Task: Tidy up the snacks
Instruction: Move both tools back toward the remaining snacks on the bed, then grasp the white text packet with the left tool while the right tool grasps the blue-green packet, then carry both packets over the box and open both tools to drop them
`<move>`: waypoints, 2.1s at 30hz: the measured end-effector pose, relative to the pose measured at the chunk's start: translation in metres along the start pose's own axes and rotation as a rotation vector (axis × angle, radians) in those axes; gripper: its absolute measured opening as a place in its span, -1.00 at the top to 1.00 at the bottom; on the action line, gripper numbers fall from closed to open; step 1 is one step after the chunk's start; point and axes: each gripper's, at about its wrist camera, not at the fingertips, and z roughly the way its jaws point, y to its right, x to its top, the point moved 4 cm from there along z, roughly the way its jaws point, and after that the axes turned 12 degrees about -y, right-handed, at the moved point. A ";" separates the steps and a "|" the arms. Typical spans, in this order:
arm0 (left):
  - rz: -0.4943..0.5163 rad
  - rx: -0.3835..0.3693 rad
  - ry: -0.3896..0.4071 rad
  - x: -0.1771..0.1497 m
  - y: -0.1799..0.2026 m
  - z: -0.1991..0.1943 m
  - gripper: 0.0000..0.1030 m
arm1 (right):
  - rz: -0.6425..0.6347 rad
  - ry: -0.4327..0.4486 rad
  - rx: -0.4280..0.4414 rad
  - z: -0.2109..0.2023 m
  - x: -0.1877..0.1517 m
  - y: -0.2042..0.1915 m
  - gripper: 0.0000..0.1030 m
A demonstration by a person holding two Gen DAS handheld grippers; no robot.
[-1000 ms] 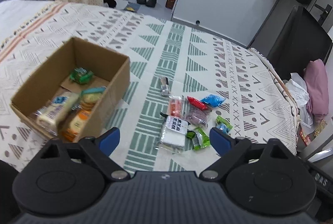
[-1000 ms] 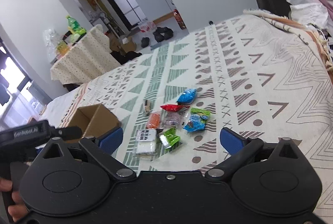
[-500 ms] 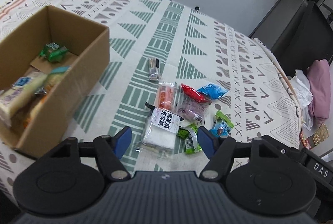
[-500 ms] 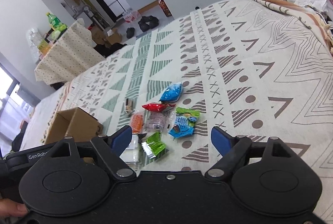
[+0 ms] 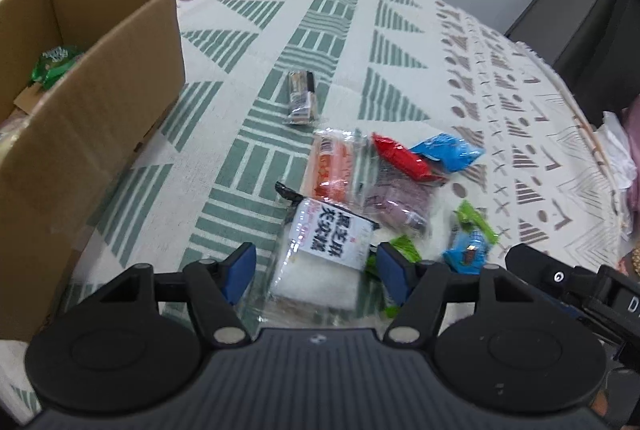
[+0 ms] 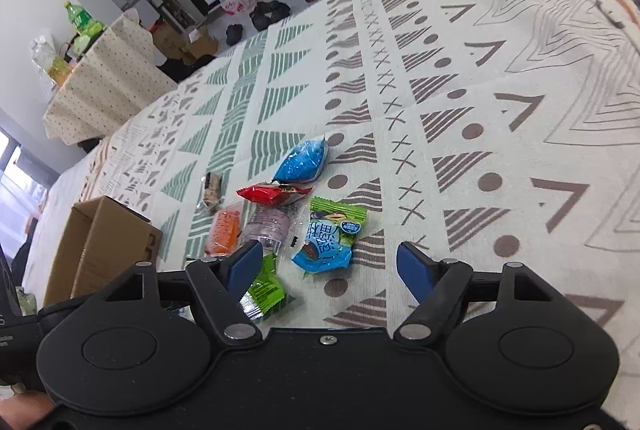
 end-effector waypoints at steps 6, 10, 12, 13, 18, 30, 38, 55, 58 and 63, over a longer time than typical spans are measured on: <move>0.009 0.012 -0.001 0.008 0.002 0.010 -0.14 | 0.006 -0.026 -0.008 0.021 0.010 0.002 -0.37; 0.011 0.027 -0.013 0.013 0.003 0.011 0.02 | -0.013 -0.047 -0.012 0.032 0.012 -0.001 -0.31; 0.018 0.037 -0.023 0.014 0.004 0.011 0.07 | -0.021 -0.061 -0.024 0.039 0.014 -0.002 -0.27; 0.025 0.041 -0.027 0.014 0.005 0.010 0.07 | -0.025 -0.066 -0.028 0.042 0.016 -0.003 -0.23; 0.033 0.038 -0.019 0.012 0.004 0.008 0.12 | -0.051 -0.064 -0.067 0.051 0.018 -0.006 0.26; 0.045 0.055 0.055 0.012 0.003 -0.032 0.14 | -0.062 0.022 -0.027 0.016 0.019 -0.020 0.37; 0.033 0.053 0.115 0.017 -0.003 -0.068 0.14 | -0.089 0.087 0.015 -0.009 0.014 -0.052 0.37; -0.009 0.023 0.215 0.023 -0.039 -0.136 0.14 | -0.154 0.199 0.061 -0.035 0.011 -0.112 0.37; -0.019 0.017 0.232 0.026 -0.047 -0.147 0.14 | -0.185 0.227 0.076 -0.041 0.010 -0.127 0.37; -0.033 0.019 0.254 0.030 -0.062 -0.163 0.14 | -0.213 0.225 0.104 -0.035 0.006 -0.144 0.37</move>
